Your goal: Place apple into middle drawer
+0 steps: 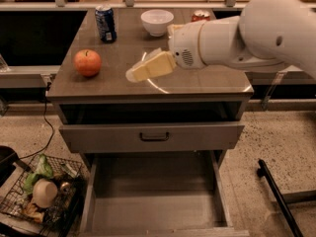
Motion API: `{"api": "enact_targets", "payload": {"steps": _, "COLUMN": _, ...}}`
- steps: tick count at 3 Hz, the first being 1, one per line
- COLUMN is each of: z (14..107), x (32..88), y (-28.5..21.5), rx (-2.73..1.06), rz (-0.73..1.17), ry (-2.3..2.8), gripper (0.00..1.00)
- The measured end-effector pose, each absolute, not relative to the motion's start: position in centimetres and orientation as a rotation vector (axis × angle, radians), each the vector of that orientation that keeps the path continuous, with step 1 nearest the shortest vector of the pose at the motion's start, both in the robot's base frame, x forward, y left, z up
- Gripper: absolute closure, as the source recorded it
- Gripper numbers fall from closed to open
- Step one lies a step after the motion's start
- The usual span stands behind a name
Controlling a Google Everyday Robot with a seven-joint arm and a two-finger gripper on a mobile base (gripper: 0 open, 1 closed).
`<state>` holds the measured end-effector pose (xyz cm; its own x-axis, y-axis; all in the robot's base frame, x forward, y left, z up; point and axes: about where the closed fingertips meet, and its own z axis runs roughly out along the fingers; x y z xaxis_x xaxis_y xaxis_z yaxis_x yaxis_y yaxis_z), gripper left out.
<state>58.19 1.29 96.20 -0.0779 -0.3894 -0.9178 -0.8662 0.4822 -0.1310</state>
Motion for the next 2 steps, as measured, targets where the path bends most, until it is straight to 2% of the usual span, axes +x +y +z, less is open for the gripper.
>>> {"api": "enact_targets", "payload": {"steps": 2, "z": 93.2, "x": 64.0, "y": 9.7, "rx": -1.142, "rz": 0.566, "ry": 1.589, "gripper": 0.00}}
